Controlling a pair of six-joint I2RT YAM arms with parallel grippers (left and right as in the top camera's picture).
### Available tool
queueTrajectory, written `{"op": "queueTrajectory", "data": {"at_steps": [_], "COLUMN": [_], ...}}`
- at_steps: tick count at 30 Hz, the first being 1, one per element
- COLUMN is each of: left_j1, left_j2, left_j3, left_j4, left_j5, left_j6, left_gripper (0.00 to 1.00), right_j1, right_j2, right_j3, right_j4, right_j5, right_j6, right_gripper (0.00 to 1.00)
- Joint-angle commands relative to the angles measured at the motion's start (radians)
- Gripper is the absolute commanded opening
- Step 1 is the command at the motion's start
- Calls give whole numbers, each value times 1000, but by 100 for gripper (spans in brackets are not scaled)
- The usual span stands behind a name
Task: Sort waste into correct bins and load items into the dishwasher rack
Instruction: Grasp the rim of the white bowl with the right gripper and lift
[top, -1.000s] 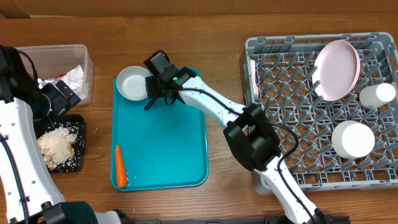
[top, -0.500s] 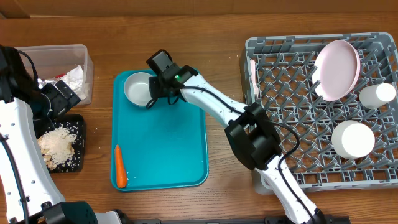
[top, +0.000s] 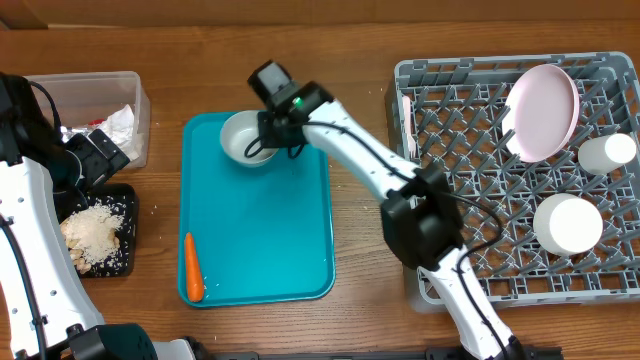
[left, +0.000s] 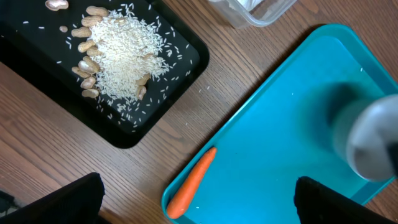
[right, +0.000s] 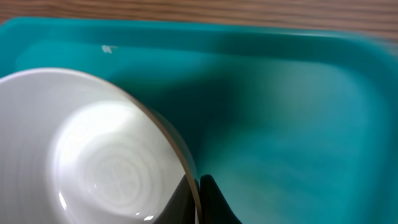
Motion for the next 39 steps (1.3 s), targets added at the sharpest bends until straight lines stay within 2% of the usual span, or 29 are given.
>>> {"op": "queueTrajectory", "data": {"at_steps": [1, 11, 20, 24, 32, 39], "left_j1": [3, 3, 3, 3, 3, 3], "left_j2": [0, 0, 0, 0, 0, 0], "left_j3": [-1, -1, -1, -1, -1, -1], "left_j4": [1, 1, 1, 1, 1, 1], "left_j5": [-11, -11, -11, -11, -11, -11], "left_j6": [-18, -17, -17, -17, -17, -17], "left_gripper": [100, 100, 100, 100, 100, 100], "right_j1": [-39, -150, -304, -359, -442, -463], "right_j2": [-193, -477, -541, -540, -536, -536], "right_j3": [87, 94, 92, 71, -45, -277], "right_j4": [-85, -377, -547, -673, -666, -655], "right_j5": [160, 615, 795, 977, 1030, 1146], "right_j6": [1, 16, 97, 303, 324, 460], "right_gripper": [4, 4, 4, 4, 4, 4]}}
